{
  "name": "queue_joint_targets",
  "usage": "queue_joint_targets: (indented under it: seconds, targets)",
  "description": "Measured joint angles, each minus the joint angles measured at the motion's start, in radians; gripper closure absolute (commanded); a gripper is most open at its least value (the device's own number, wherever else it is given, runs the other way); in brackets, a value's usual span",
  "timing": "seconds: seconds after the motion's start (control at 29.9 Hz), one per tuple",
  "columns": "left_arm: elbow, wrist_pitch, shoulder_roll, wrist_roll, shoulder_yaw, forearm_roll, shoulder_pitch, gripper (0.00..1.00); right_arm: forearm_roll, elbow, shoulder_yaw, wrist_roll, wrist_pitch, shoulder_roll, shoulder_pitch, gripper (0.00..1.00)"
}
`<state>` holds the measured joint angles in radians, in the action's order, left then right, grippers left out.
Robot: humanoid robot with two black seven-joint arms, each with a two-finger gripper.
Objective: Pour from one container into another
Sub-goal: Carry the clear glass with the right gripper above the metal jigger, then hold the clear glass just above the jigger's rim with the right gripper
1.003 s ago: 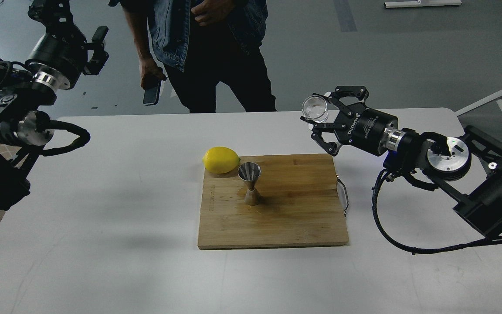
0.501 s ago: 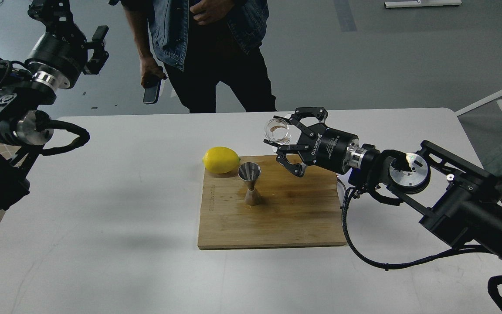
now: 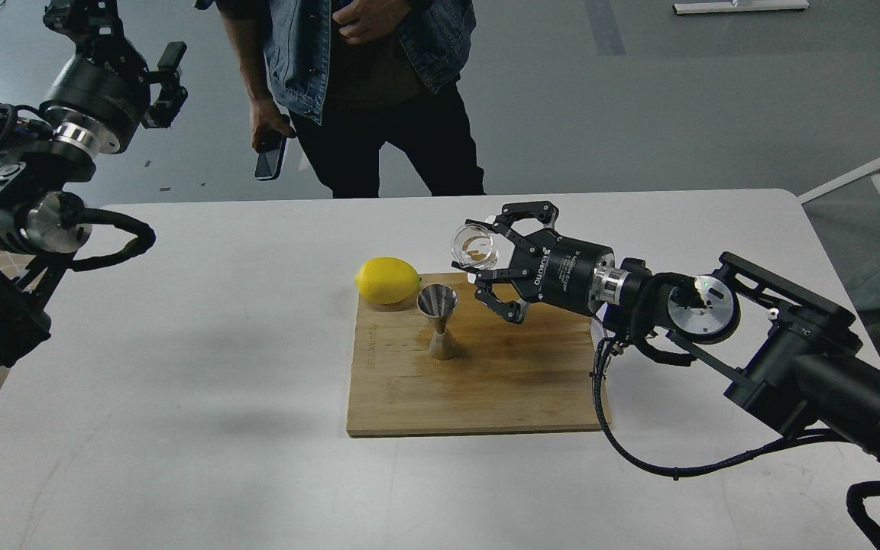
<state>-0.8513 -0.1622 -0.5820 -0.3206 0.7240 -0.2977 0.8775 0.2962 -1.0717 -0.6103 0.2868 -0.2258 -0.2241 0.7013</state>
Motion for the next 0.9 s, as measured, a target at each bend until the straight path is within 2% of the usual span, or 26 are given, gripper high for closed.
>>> queue_joint_targets:
  seconds: [0.9]
  targets:
    - [0.0,0.0,0.001,0.0,0.001,0.0,0.006,0.02,-0.105,0.001,0.083,0.019,-0.001,-0.004,0.096,0.58]
